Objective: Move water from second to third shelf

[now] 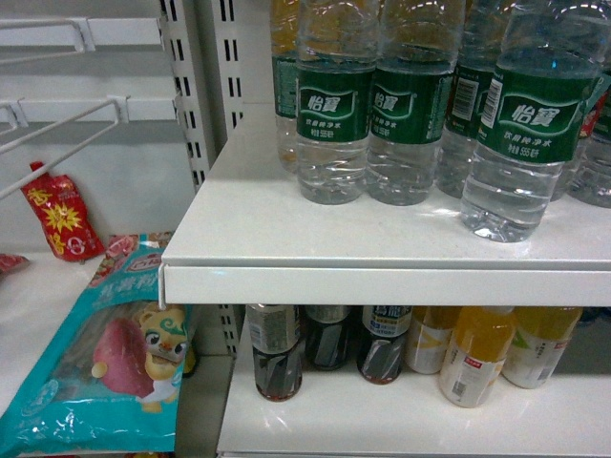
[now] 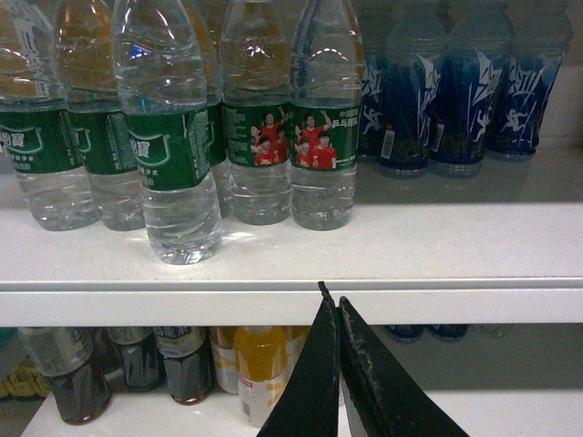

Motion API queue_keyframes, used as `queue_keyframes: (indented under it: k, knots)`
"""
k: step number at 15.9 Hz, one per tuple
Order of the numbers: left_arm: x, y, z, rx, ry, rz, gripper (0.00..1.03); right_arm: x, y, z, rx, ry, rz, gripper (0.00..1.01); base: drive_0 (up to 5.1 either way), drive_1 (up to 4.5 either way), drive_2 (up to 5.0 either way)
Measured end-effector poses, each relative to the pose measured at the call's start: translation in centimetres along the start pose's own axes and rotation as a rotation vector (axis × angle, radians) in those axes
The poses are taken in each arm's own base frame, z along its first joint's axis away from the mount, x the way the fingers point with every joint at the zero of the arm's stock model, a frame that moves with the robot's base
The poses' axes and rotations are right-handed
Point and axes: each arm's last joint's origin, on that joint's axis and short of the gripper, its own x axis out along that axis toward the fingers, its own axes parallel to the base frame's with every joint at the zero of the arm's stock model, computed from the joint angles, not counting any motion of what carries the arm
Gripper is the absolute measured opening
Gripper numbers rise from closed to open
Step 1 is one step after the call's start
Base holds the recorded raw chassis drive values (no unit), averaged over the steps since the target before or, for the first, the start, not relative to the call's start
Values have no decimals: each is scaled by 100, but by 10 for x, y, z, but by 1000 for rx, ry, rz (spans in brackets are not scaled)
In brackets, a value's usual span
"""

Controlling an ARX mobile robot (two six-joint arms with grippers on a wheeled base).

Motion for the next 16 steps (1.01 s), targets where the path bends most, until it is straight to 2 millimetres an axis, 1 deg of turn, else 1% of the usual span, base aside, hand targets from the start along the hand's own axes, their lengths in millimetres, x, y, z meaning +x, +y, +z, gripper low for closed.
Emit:
queue_keyframes:
  k: [1,2,6,7,9,10,16]
  knots:
    - [0,0,0,0,0,0,98,0,0,0,0,0,0,7,0,0,0]
    - [0,0,0,0,0,0,98,0,0,0,0,0,0,20,0,0,0]
    - [0,0,0,0,0,0,98,0,0,0,0,0,0,79,0,0,0]
    - [0,0,0,0,0,0,98,0,0,0,0,0,0,83,0,0,0]
    - [0,0,0,0,0,0,98,0,0,0,0,0,0,100,0,0,0]
    - [0,0,0,0,0,0,98,0,0,0,0,0,0,97,0,0,0]
    - [0,0,0,0,0,0,98,0,0,0,0,0,0,98,0,0,0]
